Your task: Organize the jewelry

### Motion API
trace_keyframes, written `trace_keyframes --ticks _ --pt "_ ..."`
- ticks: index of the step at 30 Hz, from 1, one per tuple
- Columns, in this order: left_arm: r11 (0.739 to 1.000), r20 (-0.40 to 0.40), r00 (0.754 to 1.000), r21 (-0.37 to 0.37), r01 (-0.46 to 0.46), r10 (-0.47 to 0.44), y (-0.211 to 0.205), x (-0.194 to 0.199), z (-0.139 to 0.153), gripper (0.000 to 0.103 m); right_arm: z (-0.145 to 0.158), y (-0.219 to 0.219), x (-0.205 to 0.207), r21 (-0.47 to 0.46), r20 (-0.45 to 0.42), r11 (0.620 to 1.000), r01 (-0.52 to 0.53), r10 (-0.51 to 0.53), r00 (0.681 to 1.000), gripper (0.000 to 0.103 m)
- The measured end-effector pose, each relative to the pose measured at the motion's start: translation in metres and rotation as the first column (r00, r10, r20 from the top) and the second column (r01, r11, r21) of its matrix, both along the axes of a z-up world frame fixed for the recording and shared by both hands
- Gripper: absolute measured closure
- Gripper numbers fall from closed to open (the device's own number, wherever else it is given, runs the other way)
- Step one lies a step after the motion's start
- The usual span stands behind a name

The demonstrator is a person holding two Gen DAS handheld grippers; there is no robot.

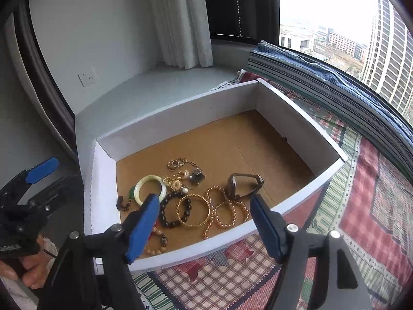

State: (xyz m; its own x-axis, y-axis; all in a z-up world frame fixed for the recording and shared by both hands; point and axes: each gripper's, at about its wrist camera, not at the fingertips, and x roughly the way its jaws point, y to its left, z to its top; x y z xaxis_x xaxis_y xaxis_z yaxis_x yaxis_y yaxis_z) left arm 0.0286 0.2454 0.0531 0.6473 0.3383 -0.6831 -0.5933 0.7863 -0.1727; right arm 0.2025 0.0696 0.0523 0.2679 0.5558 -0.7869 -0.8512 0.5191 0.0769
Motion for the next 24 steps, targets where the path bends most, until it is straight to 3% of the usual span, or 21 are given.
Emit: trace_keyframes --ticks 4,6,10,17,24 --pt "0.993 -0.071 0.997 0.112 -0.024 0.033 -0.008 -0.001 -0.002 0.001 -0.005 -0.005 -0.009 -0.015 0.011 1.0 0.007 -0.007 1.0 0.028" --pt "0.99 -0.079 0.995 0.133 -0.043 0.054 -0.008 -0.003 -0.004 0.001 -0.007 -0.006 -0.013 -0.021 0.018 1.0 0.007 -0.007 1.0 0.027" --pt "0.995 -0.115 0.991 0.087 -0.053 0.063 0.001 -0.004 -0.013 0.001 -0.009 -0.004 -0.021 -0.03 0.028 1.0 0.003 -0.002 1.0 0.023" --pt "0.995 -0.166 0.984 0.075 -0.059 0.071 0.004 -0.007 -0.017 0.0 -0.008 0.005 -0.033 -0.051 0.06 0.999 -0.001 0.004 0.998 0.019" --pt "0.997 -0.204 0.976 0.027 -0.078 0.082 0.009 -0.008 -0.016 0.0 -0.002 0.014 -0.039 -0.063 0.038 0.998 0.0 0.002 0.999 0.019"
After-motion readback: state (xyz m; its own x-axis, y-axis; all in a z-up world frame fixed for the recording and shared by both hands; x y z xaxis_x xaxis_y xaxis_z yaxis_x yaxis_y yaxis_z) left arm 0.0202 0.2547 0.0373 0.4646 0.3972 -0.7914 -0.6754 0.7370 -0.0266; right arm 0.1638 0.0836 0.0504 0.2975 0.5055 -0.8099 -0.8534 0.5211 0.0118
